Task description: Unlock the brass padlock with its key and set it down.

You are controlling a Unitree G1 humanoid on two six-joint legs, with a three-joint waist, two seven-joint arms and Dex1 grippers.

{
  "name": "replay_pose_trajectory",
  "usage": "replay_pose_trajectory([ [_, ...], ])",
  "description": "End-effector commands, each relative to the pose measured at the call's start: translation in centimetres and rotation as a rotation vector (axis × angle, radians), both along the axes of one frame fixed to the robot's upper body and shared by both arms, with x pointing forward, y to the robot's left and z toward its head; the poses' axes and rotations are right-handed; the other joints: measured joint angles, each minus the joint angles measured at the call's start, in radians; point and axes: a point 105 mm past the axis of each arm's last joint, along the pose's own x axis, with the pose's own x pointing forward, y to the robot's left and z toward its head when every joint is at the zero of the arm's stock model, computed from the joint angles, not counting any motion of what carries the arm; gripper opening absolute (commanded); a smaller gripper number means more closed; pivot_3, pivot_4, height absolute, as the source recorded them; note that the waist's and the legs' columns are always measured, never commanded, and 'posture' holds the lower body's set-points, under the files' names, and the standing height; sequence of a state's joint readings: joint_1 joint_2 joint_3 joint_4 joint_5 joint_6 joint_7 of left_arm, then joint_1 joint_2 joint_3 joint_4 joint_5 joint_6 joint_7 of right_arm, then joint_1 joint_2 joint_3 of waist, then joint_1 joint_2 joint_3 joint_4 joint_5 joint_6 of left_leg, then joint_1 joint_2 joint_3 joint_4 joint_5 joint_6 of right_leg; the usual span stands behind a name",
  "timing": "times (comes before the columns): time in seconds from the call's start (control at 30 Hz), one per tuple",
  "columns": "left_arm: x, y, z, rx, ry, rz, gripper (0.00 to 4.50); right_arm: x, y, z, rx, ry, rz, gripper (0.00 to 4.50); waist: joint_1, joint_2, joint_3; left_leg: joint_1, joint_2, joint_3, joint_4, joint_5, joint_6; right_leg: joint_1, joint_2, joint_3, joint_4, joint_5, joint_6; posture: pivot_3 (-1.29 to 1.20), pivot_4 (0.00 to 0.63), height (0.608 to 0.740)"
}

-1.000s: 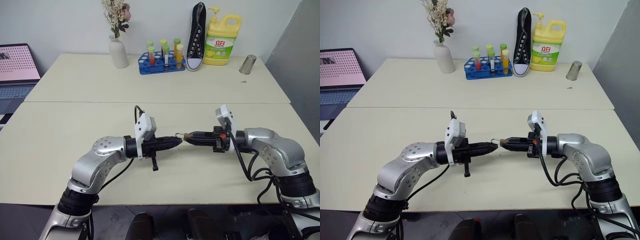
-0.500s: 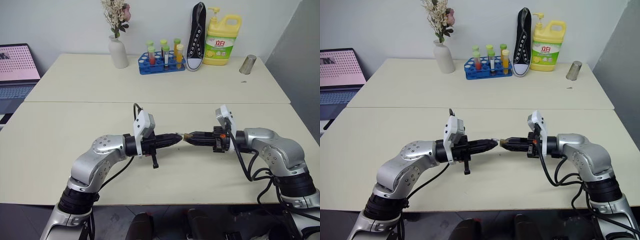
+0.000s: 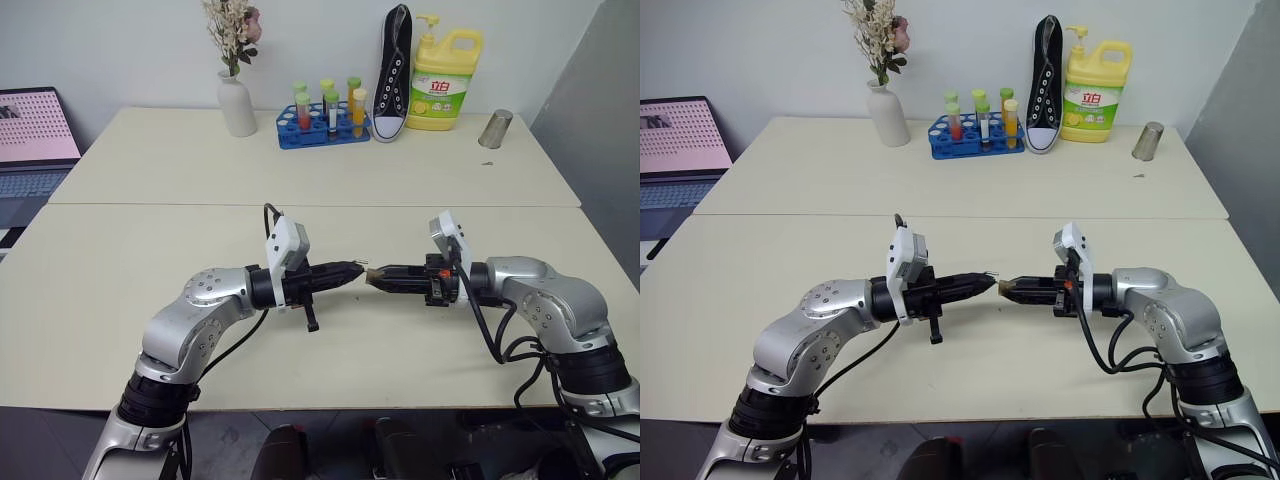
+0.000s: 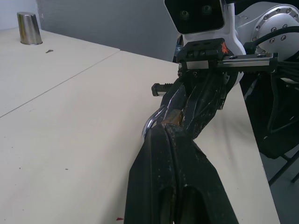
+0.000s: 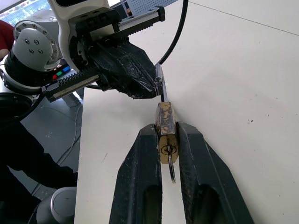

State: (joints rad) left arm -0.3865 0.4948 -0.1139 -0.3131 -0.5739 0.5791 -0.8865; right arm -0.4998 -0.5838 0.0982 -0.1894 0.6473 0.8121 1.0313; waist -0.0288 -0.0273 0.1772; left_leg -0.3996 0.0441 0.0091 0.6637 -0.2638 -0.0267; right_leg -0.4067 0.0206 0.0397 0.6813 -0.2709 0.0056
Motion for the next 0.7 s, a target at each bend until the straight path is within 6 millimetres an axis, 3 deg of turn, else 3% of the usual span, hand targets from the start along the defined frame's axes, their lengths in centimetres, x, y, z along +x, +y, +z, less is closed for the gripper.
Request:
replay_pose_trajectory([
  [0.03, -0.8, -0.2, 1.4, -0.012, -0.070, -0.033, 0.00, -0.2, -0.1, 0.8, 0.011, -0.044, 0.011, 0.14, 0.000, 0.000, 0.000, 0.000, 0.000, 0.000, 0.000, 0.000, 0.000, 0.000, 0.000, 0.000, 0.000, 0.000, 0.000, 0.00, 0.150, 0.740],
  [0.23, -2.3, 1.1, 1.2, 0.094, -0.192, -0.074, 0.00, 0.1, -0.4, 0.9, 0.004, -0.035, -0.004, 0.14, -0.003, 0.000, 0.000, 0.000, 0.000, 0.001, -0.001, 0.000, 0.000, 0.000, 0.000, 0.001, 0.000, 0.000, 0.000, 0.00, 0.150, 0.740],
  [0.33, -2.3, 2.7, -0.1, 0.287, -0.397, -0.083, 0.18, 0.3, -0.6, 0.7, -0.010, -0.014, -0.011, 0.14, -0.001, 0.000, 0.000, 0.000, 0.001, 0.000, -0.001, 0.000, 0.000, 0.000, 0.000, 0.000, 0.000, 0.000, 0.000, 0.00, 0.150, 0.740],
  [0.47, -2.0, 4.3, -1.0, 0.417, -0.620, -0.093, 1.20, 0.3, -0.8, 0.4, -0.041, 0.052, 0.002, 0.14, 0.001, 0.001, 0.001, 0.001, 0.000, 0.001, -0.001, 0.000, 0.000, 0.000, 0.000, 0.001, 0.000, 0.000, -0.001, 0.00, 0.150, 0.740],
  [0.7, -1.5, 4.2, -1.0, 0.399, -0.723, -0.072, 3.54, 0.5, -0.8, -1.1, -0.105, 0.228, 0.005, 0.14, 0.001, 0.001, 0.001, 0.000, 0.000, 0.002, -0.001, 0.000, 0.000, 0.000, -0.004, 0.001, -0.001, -0.001, -0.002, 0.00, 0.150, 0.740],
])
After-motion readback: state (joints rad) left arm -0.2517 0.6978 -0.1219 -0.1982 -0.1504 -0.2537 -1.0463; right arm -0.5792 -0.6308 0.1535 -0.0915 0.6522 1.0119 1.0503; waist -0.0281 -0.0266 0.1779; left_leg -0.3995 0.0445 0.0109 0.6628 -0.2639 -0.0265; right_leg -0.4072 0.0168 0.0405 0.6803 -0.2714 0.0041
